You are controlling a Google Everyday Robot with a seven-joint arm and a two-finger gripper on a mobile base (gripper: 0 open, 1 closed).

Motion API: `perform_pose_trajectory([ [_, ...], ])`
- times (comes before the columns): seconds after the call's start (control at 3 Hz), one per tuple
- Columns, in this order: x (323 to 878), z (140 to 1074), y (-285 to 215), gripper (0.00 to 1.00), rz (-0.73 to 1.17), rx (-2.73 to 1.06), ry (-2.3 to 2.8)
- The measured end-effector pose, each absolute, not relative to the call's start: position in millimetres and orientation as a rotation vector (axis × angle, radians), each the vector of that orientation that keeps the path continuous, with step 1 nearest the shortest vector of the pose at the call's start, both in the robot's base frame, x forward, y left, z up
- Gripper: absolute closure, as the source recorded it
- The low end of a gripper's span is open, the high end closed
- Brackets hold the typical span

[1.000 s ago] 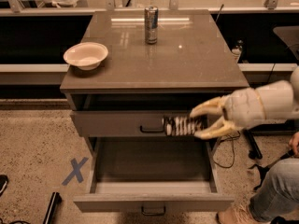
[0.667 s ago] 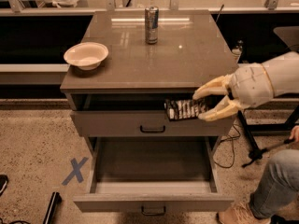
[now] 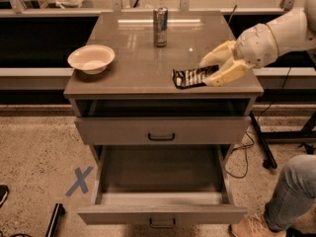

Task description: Pick rxbar chocolate from middle drawer and place on counter

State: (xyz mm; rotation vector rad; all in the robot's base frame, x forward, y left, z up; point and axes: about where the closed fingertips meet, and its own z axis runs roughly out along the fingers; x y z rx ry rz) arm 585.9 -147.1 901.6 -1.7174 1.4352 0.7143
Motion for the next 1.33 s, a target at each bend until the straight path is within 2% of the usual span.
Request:
perform_pose_trajectory([
  [0.33,628.9,904.7,-146.7,1.0,0.781,-1.6,1.431],
  [0.67,664.9,897.6,-147.1,0.81,0.83,-1.479,1.42],
  [1.33,710.8,853.7,-168.3,0.35,0.767,-1.329,1.54],
])
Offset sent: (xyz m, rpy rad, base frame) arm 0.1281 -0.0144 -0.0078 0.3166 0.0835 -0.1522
